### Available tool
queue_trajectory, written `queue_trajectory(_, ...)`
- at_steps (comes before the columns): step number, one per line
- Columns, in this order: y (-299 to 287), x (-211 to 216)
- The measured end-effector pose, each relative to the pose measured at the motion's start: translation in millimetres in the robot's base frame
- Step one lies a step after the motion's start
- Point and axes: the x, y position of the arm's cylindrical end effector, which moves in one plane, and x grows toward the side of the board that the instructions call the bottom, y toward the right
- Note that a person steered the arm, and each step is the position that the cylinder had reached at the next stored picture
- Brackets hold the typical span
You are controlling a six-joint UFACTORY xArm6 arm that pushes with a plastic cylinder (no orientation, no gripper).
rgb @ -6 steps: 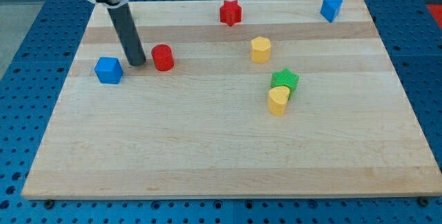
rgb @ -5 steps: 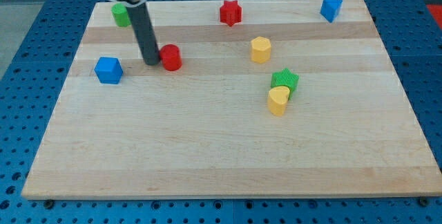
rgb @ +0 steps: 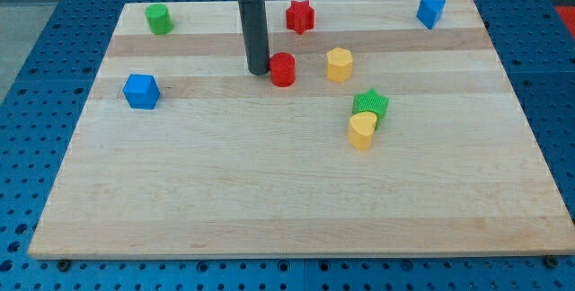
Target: Push the red circle below to the blue triangle
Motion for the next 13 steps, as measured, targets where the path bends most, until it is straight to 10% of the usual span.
queue_trajectory(13,224,79)
